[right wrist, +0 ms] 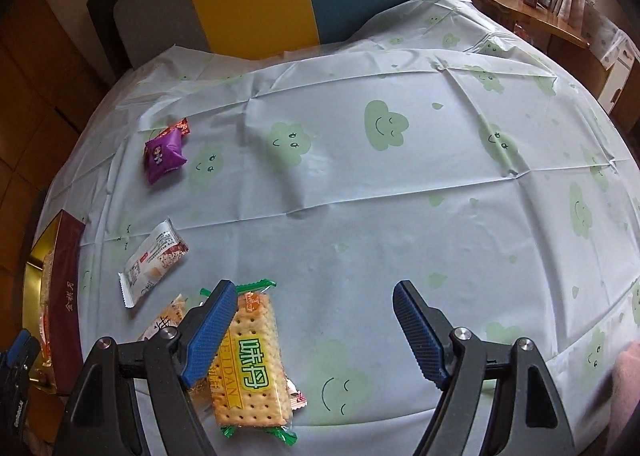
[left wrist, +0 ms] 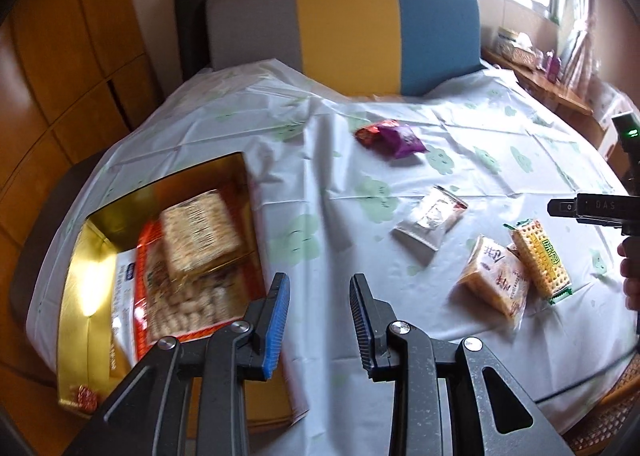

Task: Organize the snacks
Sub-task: 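Withdraw both grippers from the tin toward the remaining snacks, then move the left gripper to the purple snack bag and close on it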

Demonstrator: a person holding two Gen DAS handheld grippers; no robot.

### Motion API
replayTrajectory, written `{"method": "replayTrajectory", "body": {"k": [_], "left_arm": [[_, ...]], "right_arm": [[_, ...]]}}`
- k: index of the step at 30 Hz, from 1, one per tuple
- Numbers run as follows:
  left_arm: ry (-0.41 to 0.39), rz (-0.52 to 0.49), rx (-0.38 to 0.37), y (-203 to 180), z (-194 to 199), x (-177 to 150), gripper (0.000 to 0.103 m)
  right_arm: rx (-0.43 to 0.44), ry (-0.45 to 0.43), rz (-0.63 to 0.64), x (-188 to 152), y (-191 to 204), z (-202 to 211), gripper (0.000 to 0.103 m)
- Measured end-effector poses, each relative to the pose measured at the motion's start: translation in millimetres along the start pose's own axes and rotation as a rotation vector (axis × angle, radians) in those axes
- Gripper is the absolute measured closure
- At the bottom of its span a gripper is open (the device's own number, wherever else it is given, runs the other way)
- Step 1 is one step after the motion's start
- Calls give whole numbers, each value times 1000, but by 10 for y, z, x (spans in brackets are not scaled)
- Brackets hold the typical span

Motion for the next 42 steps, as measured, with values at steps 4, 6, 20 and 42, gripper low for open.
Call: {"method": "replayTrajectory", "body": {"k": [4, 6, 20, 42], "left_arm": [[28, -7, -40, -192, -127, 171, 71], [35, 0, -56, -270, -194, 279, 71], [79, 31, -116, -791, -984, 1056, 44], [174, 78, -93, -1058, -2059, 1449, 64]], "right_arm": [[-5, -1, 1, 5, -5, 9, 22], [-3, -3, 2, 8, -7, 19, 22], [9, -9, 25, 15, 63, 67, 21], [45, 9, 8, 24, 62, 39, 21]]}}
Point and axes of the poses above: each gripper's, at about its wrist camera, not at the fingertips, and z roughly against the way its jaws point, y to its left, x to its top, the point moved 9 cm from there along -z, roughly the way its jaws point, and after that the axes turned 2 degrees about x, right-handed, at the moved point
